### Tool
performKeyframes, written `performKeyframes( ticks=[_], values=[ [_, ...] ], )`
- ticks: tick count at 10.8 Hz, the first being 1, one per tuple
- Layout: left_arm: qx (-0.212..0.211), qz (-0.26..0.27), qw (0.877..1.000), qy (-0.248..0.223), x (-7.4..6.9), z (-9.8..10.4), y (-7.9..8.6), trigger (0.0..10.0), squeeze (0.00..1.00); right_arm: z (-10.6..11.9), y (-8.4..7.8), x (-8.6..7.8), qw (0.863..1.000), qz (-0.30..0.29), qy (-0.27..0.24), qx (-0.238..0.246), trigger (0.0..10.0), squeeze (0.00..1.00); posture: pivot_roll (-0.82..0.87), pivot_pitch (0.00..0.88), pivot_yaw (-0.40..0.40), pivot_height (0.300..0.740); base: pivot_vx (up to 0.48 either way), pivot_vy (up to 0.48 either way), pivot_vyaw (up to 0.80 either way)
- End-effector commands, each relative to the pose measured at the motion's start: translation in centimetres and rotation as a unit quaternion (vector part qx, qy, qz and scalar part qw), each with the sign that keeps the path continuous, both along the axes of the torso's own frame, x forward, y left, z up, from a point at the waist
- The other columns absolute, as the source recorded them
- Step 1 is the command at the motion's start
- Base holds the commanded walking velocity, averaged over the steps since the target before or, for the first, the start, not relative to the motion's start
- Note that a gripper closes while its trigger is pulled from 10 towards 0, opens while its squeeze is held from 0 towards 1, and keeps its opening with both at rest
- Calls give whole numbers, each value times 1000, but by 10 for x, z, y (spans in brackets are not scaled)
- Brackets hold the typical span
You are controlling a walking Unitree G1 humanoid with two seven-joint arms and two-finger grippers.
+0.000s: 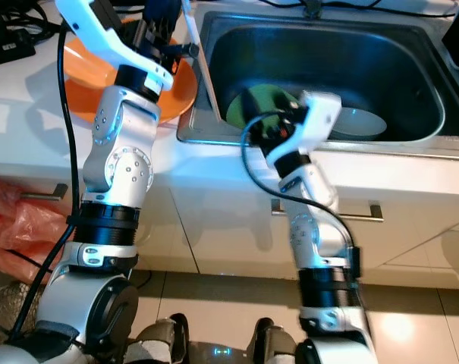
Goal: Kitchen organization
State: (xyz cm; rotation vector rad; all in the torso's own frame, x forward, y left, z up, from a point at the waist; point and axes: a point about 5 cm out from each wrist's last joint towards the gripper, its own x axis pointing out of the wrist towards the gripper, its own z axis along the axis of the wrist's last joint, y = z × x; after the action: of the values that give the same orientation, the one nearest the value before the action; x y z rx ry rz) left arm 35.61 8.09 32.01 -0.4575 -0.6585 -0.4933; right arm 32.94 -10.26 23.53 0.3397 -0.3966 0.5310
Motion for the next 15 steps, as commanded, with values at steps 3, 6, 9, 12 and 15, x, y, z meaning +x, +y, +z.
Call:
performKeyframes(
  ticks=[3, 6, 9, 12, 15],
  values=[
    [20, -11, 1000, -6, -1, -2, -7, 10000, 0, 3, 11, -11, 998, 54, -19, -22, 10000, 0, 5, 145, 13, 740, 0, 0, 0],
    [22, -17, 1000, -8, -2, 0, -9, 10000, 0, 1, 20, -17, 996, 84, -21, -39, 10000, 0, 9, 145, 11, 740, 0, 0, 0],
    [32, -40, 999, -6, -4, -2, -17, 10000, 0, -3, 24, -15, 996, 75, -18, -47, 10000, 0, 17, 152, 9, 740, 0, 0, 0],
    [37, -52, 998, -9, -7, 0, -21, 10000, 0, -5, 25, -9, 998, 44, -13, -51, 10000, 0, 30, 159, 5, 740, 0, 0, 0],
    [37, -57, 998, -9, -8, 1, -22, 10000, 0, -9, 27, -3, 998, 24, -3, -50, 10000, 0, 40, 160, 2, 740, 0, 0, 0]
  ],
)
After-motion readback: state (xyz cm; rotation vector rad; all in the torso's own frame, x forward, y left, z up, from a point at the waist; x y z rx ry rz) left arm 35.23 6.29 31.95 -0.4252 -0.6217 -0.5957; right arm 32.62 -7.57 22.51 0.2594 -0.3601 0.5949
